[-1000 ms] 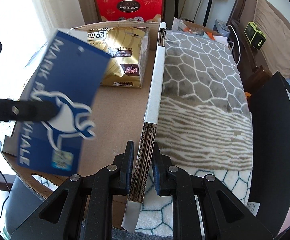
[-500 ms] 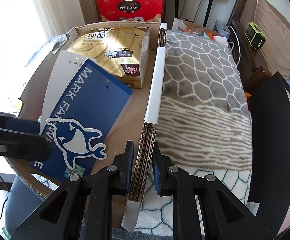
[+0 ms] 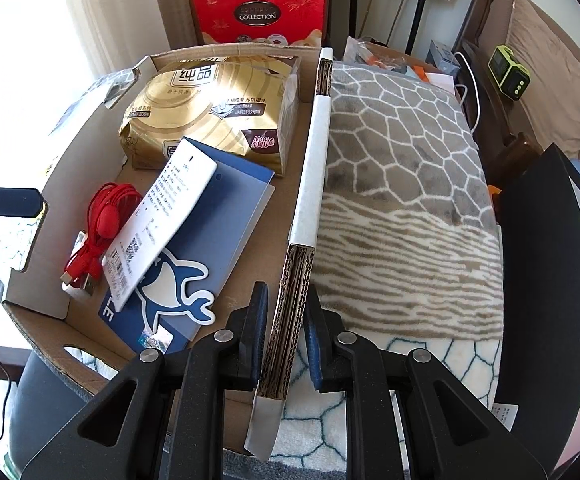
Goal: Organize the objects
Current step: 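Carry the blue card into the box beside the red cable and release it, then move the left gripper back over the blue-white mask bag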
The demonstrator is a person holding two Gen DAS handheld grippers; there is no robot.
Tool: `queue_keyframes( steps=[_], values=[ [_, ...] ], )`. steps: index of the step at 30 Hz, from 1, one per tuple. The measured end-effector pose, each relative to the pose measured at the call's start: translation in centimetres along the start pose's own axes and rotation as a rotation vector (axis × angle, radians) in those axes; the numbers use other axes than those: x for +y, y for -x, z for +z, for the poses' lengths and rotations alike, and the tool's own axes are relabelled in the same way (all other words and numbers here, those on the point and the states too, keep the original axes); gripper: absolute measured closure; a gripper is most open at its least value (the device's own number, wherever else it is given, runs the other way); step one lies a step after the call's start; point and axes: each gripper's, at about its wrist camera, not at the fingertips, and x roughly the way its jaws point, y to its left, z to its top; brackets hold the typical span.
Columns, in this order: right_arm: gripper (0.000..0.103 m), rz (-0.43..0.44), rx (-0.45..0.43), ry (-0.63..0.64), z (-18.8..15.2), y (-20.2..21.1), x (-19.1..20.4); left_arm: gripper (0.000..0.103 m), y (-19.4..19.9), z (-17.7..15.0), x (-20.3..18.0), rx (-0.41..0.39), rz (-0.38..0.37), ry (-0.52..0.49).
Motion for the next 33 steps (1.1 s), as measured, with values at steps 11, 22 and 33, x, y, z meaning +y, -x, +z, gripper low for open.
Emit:
queue_keyframes(
  steps=[11, 22, 33],
  values=[
    [0.087, -0.006, -0.004, 0.008, 0.0, 0.1, 0.1, 0.023, 5.9, -0.3, 4.0, -0.15, 0.218, -0.016],
    [0.087, -0.009, -0.004, 0.01, 0.0, 0.1, 0.1, 0.018, 10.2, 0.9, 13.8, -0.233, 0.339, 0.207],
    [0.087, -0.013, -0.003, 0.01, 0.0, 0.1, -0.1, 0.018, 9.3, 4.5, 18.2, -0.261, 0.232, 0.33]
  ],
)
